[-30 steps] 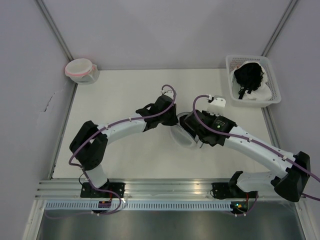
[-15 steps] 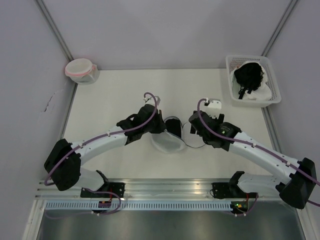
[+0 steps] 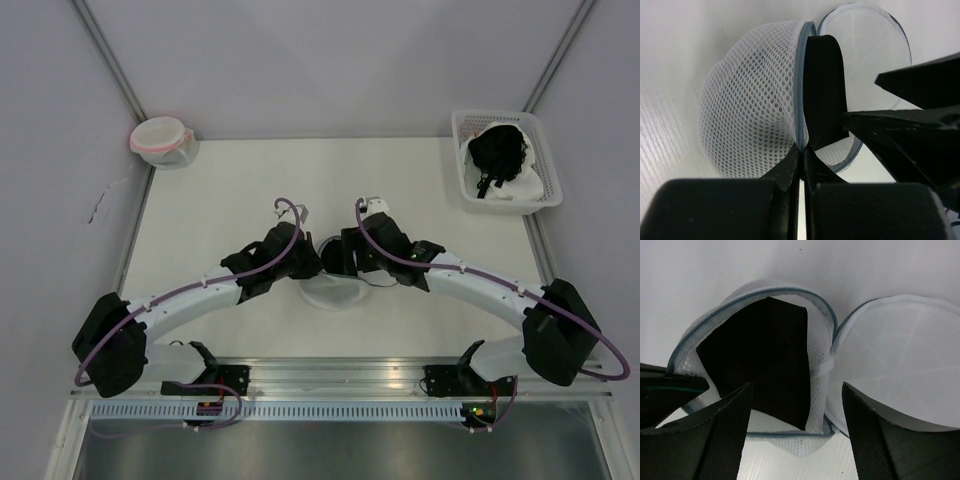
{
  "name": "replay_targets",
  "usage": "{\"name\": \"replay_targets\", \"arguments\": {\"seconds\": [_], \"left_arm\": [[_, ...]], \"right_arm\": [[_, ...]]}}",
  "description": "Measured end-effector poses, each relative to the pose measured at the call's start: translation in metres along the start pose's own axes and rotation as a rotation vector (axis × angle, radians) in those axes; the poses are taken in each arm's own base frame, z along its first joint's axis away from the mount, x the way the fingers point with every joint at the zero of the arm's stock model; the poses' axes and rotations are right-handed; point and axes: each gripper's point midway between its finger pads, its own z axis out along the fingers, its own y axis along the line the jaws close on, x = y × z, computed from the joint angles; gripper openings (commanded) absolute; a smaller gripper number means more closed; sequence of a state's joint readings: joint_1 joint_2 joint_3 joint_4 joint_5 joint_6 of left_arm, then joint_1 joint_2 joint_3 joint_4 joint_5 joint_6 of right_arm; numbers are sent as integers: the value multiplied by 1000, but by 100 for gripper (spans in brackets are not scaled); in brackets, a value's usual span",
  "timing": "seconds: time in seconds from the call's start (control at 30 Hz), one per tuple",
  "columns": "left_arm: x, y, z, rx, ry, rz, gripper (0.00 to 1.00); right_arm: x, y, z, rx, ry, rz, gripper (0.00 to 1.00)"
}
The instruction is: Unzip the laundry bag and remove the bra
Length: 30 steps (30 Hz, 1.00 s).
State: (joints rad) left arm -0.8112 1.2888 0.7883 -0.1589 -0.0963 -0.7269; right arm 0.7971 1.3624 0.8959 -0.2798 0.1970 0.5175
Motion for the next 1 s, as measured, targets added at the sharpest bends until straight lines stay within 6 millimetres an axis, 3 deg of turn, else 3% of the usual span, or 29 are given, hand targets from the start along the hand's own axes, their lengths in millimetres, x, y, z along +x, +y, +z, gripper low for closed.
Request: {"name": "replay_targets", "arguments": {"seconds": [0.2, 0.27, 0.3, 0.4, 0.43, 0.57, 0.63, 0.73, 0.83, 0.9, 1.0], "left_arm": [[5, 4, -2, -3, 2, -13, 2], [8, 7, -3, -8, 5, -16, 2], [9, 8, -3, -11, 6, -16, 2], [10, 10, -5, -13, 3, -21, 2], [10, 10, -6, -12, 2, -22, 2], [9, 10, -7, -8, -2, -24, 2], [10, 11, -8, -8, -2, -26, 2], [13, 13, -7, -14, 4, -31, 2], [14, 14, -7, -15, 5, -36, 2], [14, 14, -7, -14, 3, -38, 2], [13, 12, -6, -6, -3, -44, 2]], "right_arm": [[12, 12, 34, -97, 68, -17, 70], [15, 16, 42, -136, 89, -12, 58], [16, 17, 45, -148, 93, -11, 44], [15, 26, 47, -198, 95, -10, 15], [14, 29, 46, -213, 92, -10, 0], [10, 33, 42, -234, 84, -6, 0], [5, 32, 32, -234, 71, -7, 0], [-19, 32, 3, -227, 7, -12, 0], [-63, 35, -34, -211, -114, -14, 0], [-101, 30, -64, -170, -235, -3, 0], [-139, 20, -95, -95, -366, 24, 0]]}}
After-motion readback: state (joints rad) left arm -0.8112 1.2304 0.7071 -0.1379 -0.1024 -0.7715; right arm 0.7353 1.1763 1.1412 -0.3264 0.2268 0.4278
